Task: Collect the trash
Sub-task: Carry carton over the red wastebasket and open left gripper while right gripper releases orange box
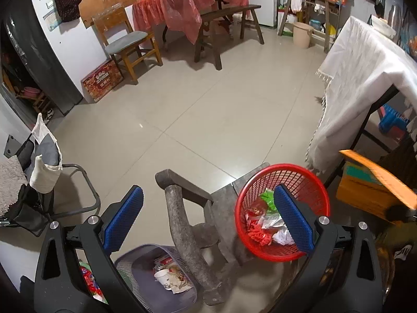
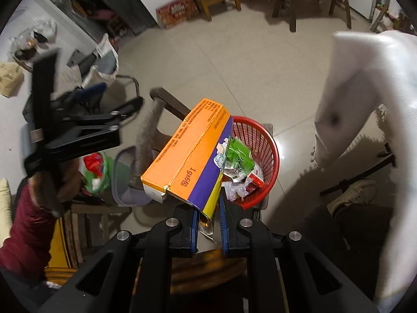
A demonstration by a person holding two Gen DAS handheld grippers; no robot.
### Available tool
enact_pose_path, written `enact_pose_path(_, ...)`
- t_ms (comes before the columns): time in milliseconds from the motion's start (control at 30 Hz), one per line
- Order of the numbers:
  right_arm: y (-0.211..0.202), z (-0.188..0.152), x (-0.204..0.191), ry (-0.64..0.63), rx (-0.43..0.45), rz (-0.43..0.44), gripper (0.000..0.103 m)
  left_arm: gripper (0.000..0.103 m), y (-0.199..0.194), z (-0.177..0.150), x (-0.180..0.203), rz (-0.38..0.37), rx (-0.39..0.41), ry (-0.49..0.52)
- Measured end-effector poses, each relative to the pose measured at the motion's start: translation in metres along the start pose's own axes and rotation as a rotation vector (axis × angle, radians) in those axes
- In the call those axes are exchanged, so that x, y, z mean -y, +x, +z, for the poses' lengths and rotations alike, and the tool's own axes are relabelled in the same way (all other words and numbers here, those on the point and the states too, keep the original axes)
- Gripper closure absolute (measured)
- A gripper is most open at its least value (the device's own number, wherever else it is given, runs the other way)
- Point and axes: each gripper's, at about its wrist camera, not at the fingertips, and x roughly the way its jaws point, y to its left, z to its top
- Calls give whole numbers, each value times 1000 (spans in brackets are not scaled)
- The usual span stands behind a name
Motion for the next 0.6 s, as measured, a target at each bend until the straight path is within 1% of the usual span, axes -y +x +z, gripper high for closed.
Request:
enact_pose_path(133,30,8,2,-7,-63,-34,88,7,8,-7,1,28,-16,11)
enact_pose_path(300,67,19,6,-48,-115,-87,86,7,13,-13,1,36,-28,15)
enact_pose_path(333,75,22,6,-58,-124,-90,73,7,14,-14,0,37,-29,16)
enact_pose_path(367,79,23,7,-66,-126,-97,55,7,14,-15,1,38,-30,18)
enact_pose_path(400,83,25,6,-72,-119,-115,51,7,14,-16,3,39,-30,19)
enact_pose_path(467,85,24,5,-86,-99,-145,50,7,14,-17,6,43,-31,26)
enact_pose_path(600,70,17,-2,-117,-57,-161,50,7,13,-16,13,44,-24,41)
